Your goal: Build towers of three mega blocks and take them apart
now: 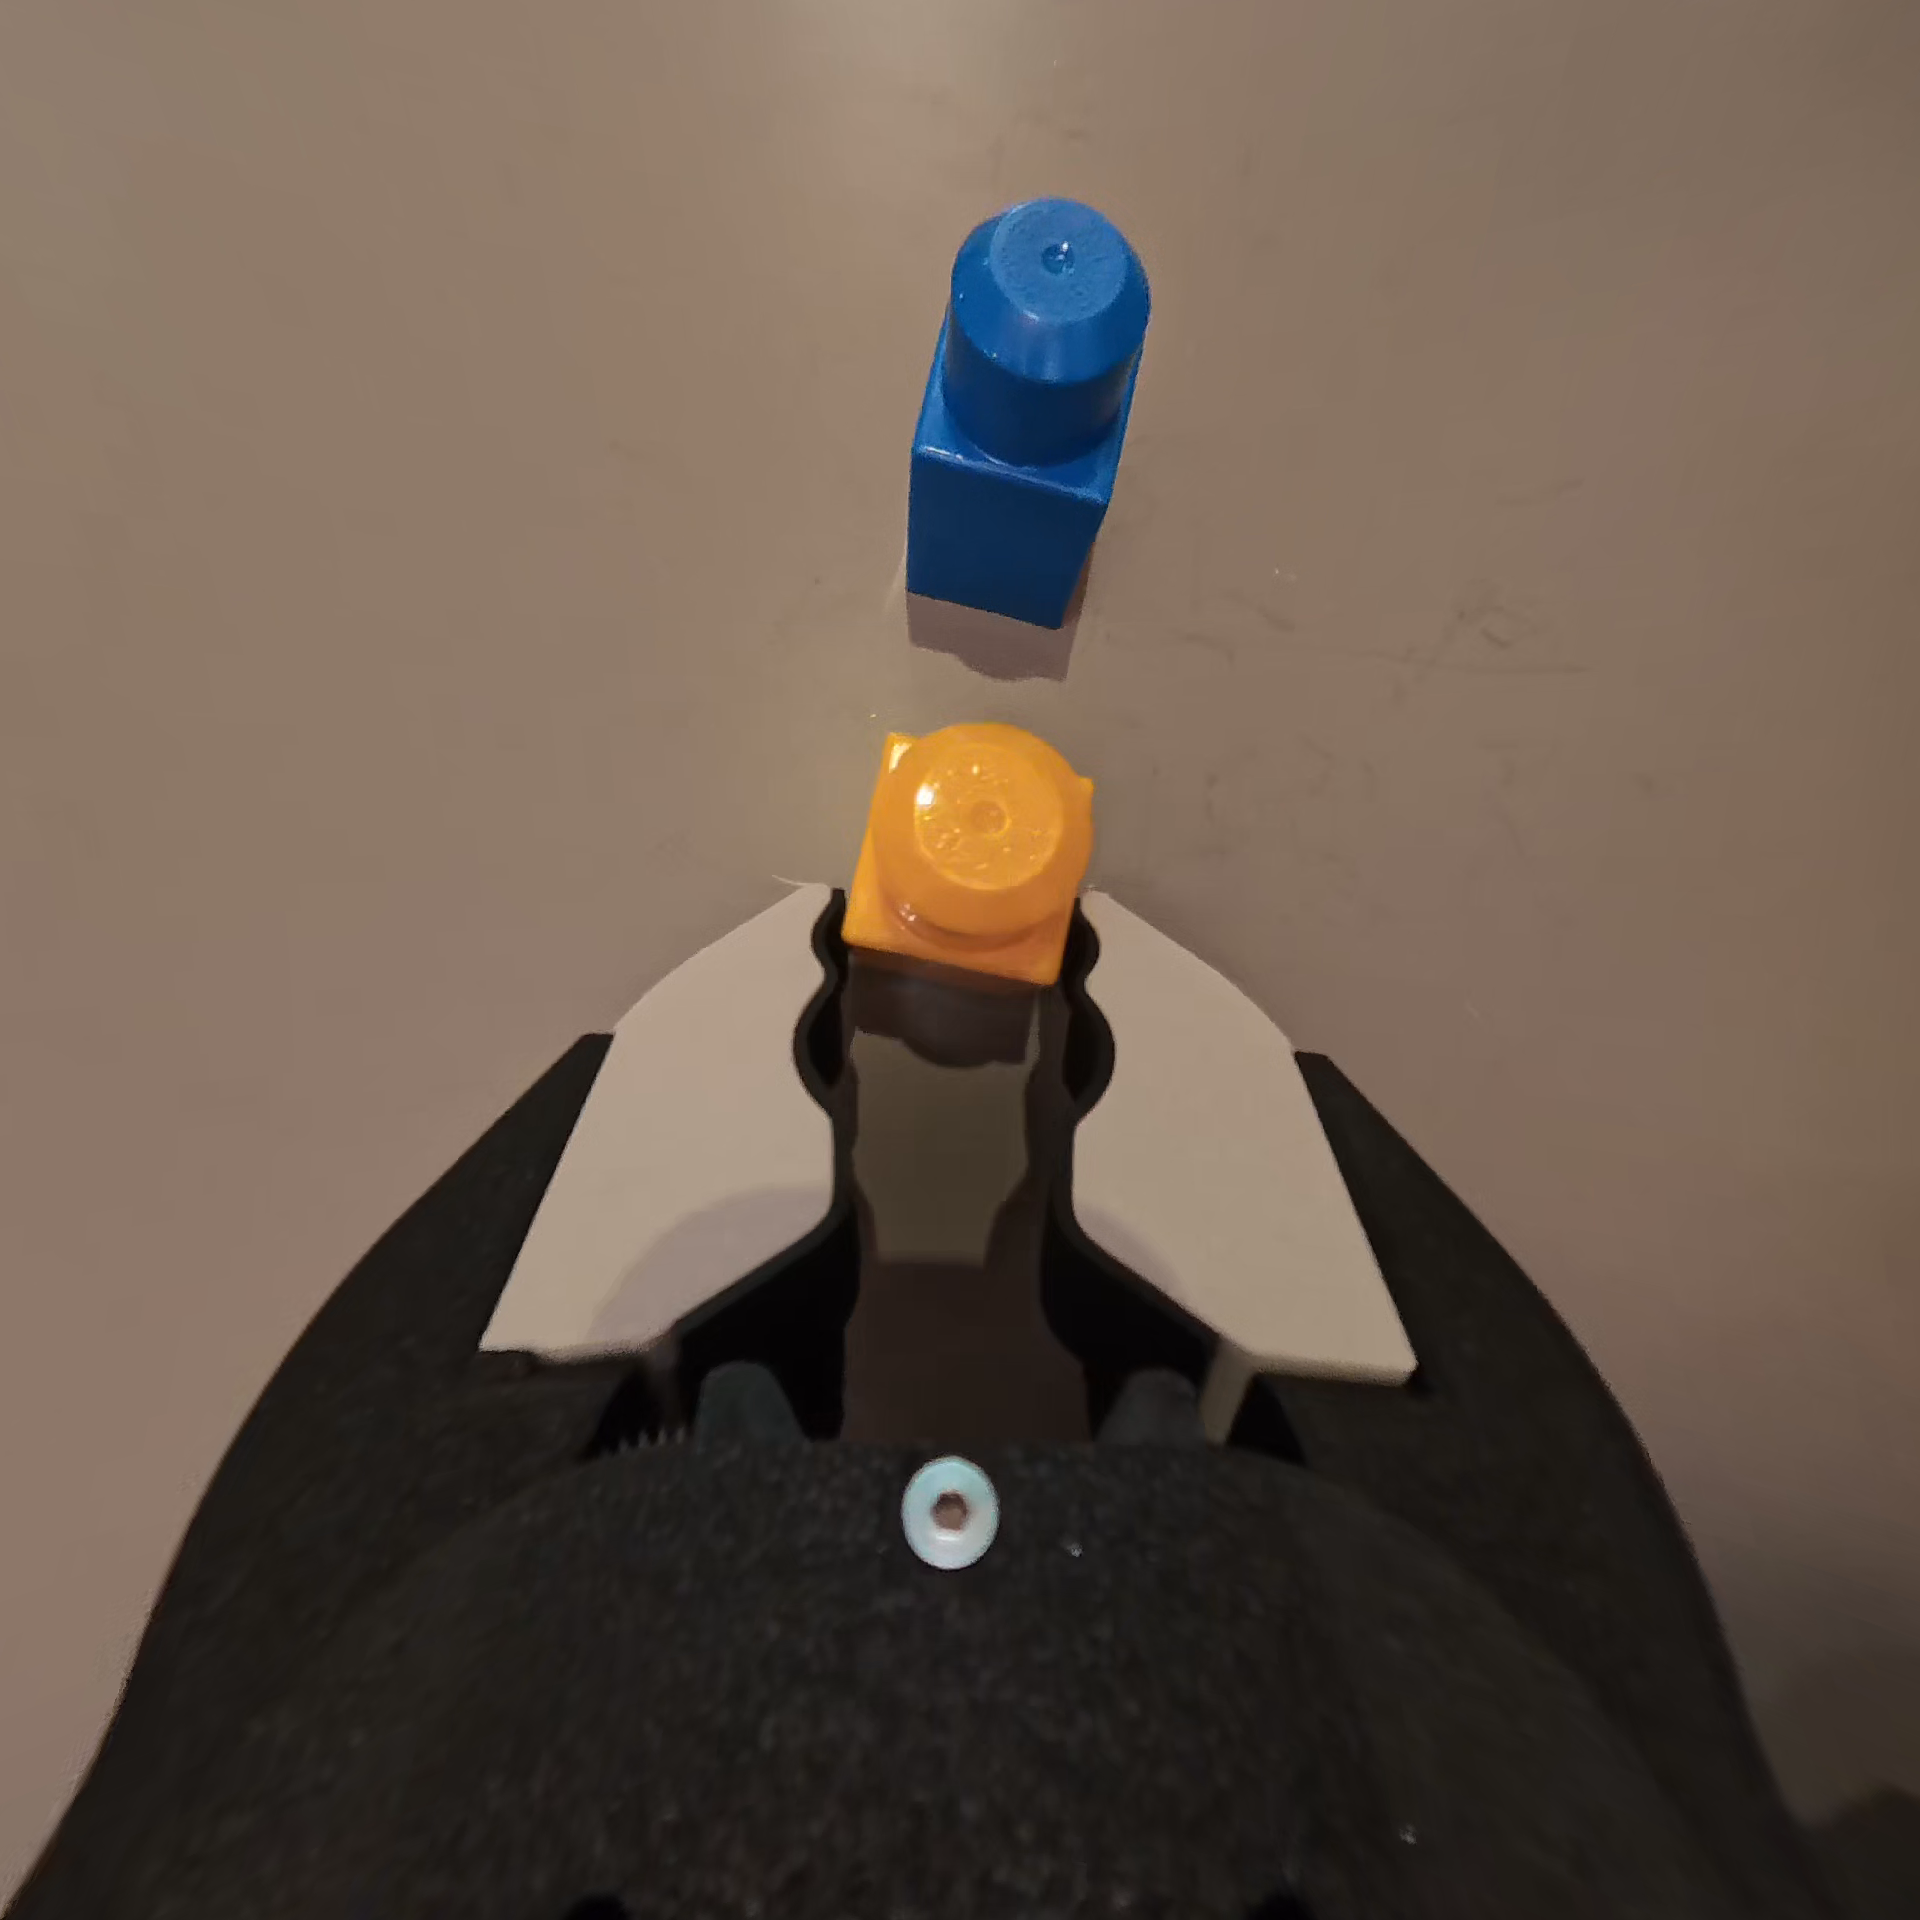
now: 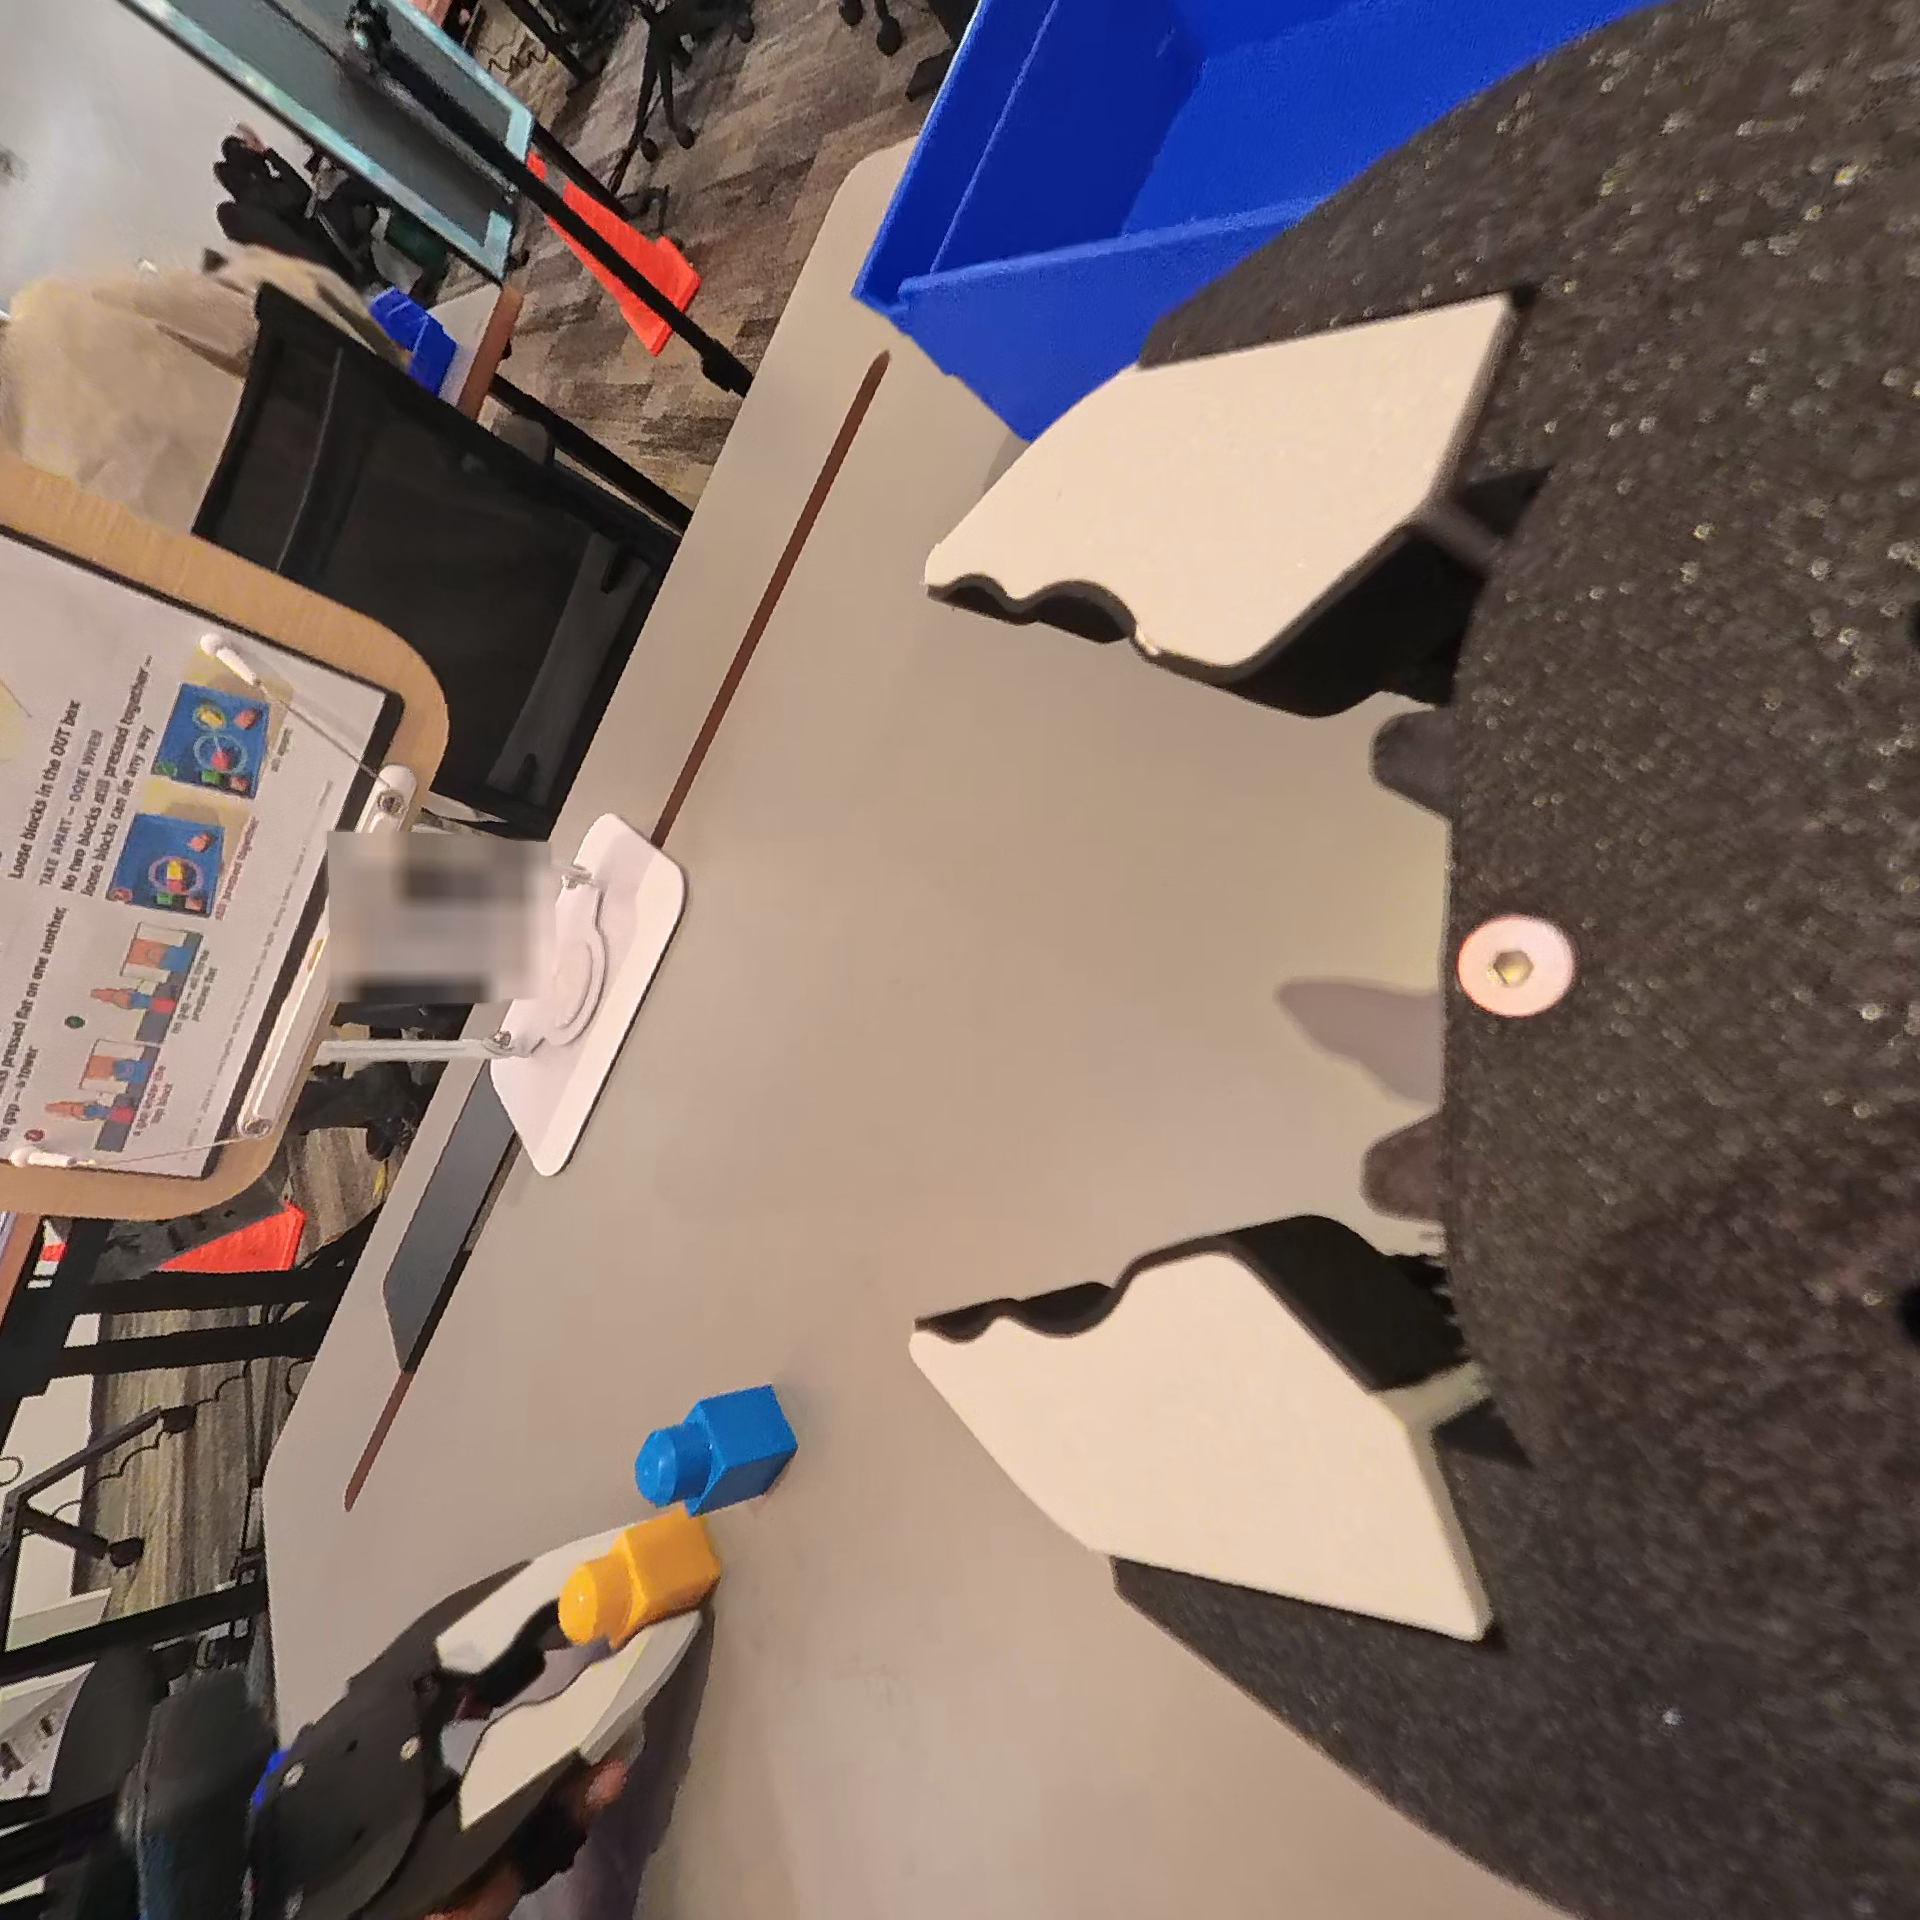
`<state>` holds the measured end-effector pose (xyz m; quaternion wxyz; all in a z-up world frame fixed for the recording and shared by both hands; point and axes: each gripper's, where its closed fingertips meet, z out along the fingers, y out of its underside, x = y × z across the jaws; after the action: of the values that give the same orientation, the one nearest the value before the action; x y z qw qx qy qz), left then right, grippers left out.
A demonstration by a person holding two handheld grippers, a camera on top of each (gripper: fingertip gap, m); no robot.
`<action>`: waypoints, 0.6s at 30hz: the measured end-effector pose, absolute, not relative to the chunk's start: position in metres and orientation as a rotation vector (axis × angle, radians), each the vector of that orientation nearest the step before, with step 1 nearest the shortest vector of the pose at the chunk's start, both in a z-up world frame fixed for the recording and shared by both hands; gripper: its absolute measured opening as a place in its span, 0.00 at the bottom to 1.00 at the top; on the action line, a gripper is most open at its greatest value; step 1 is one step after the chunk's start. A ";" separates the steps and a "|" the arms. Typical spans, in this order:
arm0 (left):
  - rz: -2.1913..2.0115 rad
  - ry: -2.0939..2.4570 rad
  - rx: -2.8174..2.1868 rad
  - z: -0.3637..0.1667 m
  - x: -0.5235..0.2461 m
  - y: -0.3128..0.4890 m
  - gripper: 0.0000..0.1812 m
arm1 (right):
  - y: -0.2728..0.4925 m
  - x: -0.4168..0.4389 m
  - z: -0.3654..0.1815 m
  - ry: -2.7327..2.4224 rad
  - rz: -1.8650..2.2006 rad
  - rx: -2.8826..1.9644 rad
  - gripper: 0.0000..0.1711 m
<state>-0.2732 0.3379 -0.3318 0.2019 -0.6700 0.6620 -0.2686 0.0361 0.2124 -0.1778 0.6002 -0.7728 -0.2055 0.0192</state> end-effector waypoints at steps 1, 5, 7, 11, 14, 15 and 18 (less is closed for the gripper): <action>-0.764 1.845 -1.876 -0.333 -0.272 0.337 0.21 | 0.214 0.032 -0.178 -0.485 0.053 -1.792 0.71; -0.802 1.824 -1.896 -0.332 -0.269 0.335 0.21 | 0.226 0.009 -0.182 -0.554 0.094 -1.786 0.70; -0.804 1.807 -1.908 -0.328 -0.268 0.335 0.20 | 0.235 -0.008 -0.185 -0.613 0.126 -1.778 0.69; -0.847 1.736 -1.892 -0.305 -0.259 0.336 0.20 | 0.258 -0.052 -0.190 -0.790 0.233 -1.737 0.65; -0.854 1.682 -1.884 -0.290 -0.255 0.339 0.20 | 0.276 -0.088 -0.198 -0.934 0.331 -1.727 0.65; -0.865 1.658 -1.878 -0.286 -0.254 0.340 0.20 | 0.281 -0.100 -0.202 -0.981 0.366 -1.723 0.64; -0.864 1.618 -1.883 -0.284 -0.253 0.341 0.20 | 0.289 -0.136 -0.214 -1.130 0.457 -1.716 0.56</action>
<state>-0.2529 0.3413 -0.2835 0.2536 -0.6928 0.5955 -0.3179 -0.1359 0.2893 -0.2139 0.4956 -0.7080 -0.4663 0.1887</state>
